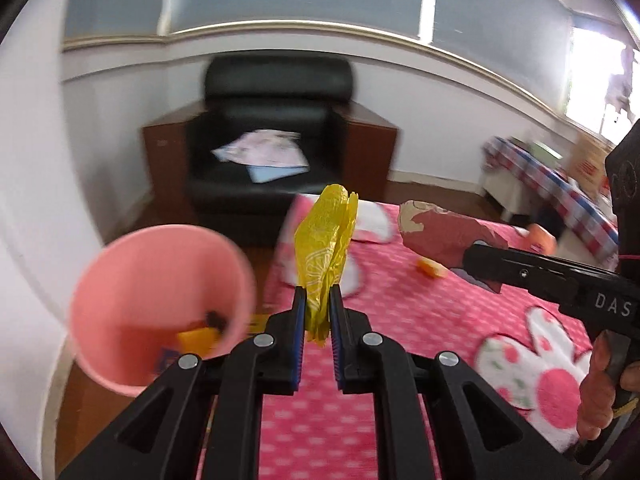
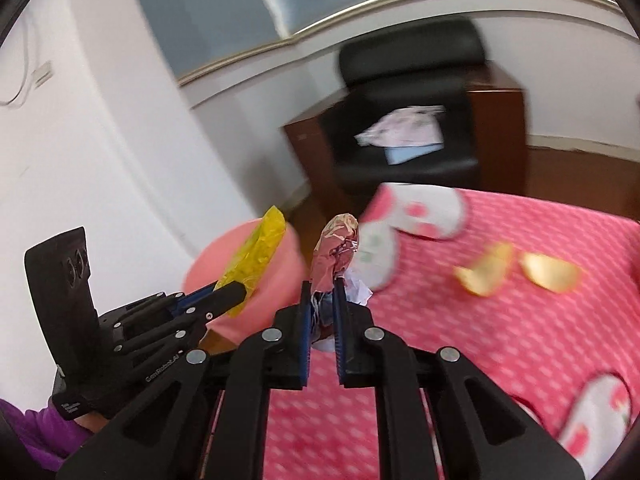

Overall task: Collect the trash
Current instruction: 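Carry both wrappers over the pink bin and open both tools to drop them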

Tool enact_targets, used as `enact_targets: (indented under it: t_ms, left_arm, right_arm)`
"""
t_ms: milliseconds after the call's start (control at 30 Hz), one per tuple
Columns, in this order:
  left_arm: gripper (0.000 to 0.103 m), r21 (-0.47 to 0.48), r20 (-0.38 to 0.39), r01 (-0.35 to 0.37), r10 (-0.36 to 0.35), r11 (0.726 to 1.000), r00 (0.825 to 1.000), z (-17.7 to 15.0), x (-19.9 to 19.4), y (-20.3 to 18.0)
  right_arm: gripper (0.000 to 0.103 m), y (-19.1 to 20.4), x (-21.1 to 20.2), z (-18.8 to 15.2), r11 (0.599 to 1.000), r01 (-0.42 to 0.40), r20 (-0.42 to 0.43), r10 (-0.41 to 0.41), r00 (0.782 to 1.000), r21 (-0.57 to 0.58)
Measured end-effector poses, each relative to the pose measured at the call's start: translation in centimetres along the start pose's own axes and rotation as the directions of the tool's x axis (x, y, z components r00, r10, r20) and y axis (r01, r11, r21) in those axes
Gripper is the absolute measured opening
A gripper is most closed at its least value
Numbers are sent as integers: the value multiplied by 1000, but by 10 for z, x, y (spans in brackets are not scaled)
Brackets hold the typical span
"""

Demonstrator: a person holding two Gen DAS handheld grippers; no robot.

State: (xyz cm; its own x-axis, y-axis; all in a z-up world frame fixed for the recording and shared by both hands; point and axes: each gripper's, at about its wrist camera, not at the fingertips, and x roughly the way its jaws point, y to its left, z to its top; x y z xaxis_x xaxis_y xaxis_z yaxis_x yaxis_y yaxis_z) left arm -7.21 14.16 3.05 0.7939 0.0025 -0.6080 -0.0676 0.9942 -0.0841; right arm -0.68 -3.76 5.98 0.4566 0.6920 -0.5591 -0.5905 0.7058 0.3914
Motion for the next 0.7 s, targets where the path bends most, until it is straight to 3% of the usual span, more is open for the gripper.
enact_targets:
  t_ms: [300, 600, 700]
  left_arm:
    - [11, -96, -46, -159, 155, 983, 987, -10, 1, 76]
    - [14, -132, -99, -192, 180, 972, 979, -26, 9, 102]
    - [21, -147, -100, -195, 181, 970, 978, -25, 13, 105]
  right_arm:
    - [10, 67, 80, 16, 988, -121, -130, 109, 985, -91]
    - [11, 101, 135, 12, 984, -142, -233, 115, 966, -105]
    - [20, 103, 143, 10, 987, -131, -253, 104, 962, -91]
